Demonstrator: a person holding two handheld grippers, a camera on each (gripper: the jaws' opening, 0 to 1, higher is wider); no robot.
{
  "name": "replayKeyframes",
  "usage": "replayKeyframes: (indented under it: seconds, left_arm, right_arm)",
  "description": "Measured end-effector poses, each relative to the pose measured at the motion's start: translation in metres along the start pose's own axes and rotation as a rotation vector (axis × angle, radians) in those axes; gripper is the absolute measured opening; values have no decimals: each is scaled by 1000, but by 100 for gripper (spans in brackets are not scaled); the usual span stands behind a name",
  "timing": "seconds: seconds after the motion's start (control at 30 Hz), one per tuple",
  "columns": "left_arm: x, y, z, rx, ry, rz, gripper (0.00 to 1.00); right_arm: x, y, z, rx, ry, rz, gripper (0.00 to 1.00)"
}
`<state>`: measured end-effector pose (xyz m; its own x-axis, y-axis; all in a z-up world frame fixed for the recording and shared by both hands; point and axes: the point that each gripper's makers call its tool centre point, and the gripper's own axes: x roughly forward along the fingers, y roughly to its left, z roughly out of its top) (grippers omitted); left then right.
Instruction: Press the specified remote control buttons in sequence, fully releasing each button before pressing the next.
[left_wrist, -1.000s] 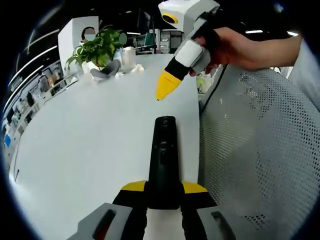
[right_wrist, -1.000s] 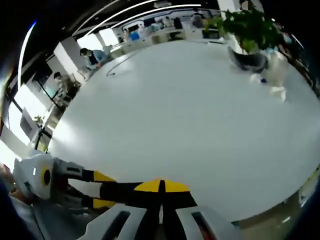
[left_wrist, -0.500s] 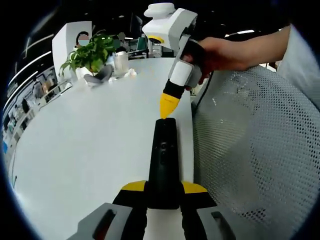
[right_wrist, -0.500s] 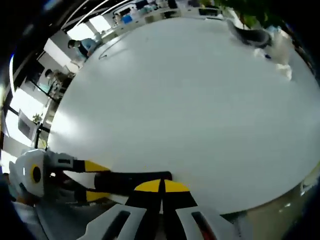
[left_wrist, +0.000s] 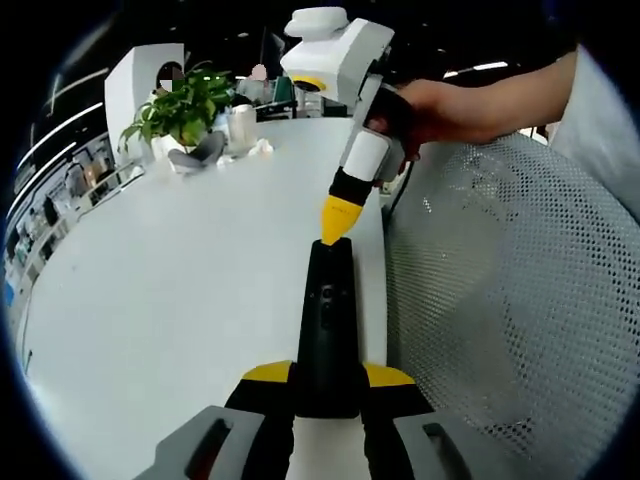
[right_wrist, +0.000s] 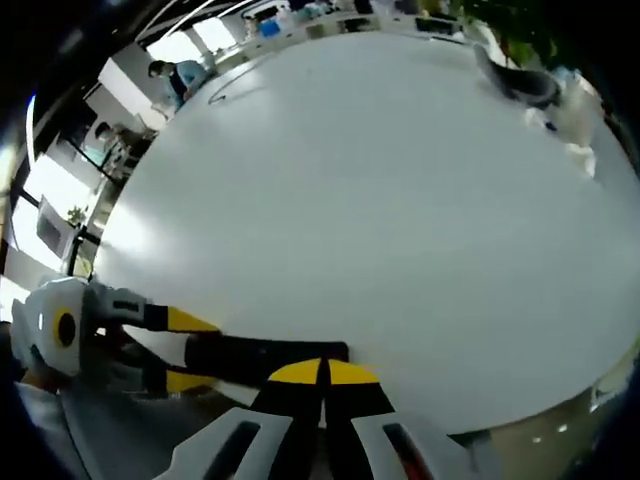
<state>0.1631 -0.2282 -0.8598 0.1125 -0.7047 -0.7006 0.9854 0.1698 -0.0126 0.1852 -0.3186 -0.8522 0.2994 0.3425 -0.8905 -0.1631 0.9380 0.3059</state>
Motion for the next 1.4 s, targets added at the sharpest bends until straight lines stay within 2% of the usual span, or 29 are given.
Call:
replayKeyframes:
  seconds: [0.13, 0.3, 0.5, 0.87, 1.07, 1.17, 1.4]
  left_arm:
    - [1, 0, 0, 1, -4, 1, 24]
    - [1, 0, 1, -2, -4, 0, 24]
    - [1, 1, 1, -3, -7, 1, 24]
    - [1, 0, 0, -1, -6, 4, 24]
    - [1, 0, 0, -1, -6, 5, 24]
    - [1, 0, 0, -1, -6, 5, 24]
    - [1, 0, 0, -2, -9, 3, 24]
  right_arm:
    - [0, 0, 0, -12, -7, 7, 0]
    - [0, -1, 1, 34, -7, 17, 0]
    - [1, 2, 1, -10, -2, -13, 0]
    - [1, 0, 1, 33, 3, 3, 0]
    - [1, 0, 1, 1, 7, -10, 0]
    - [2, 8, -1, 2, 23, 26, 0]
    - [3, 8, -1, -51, 29, -2, 0]
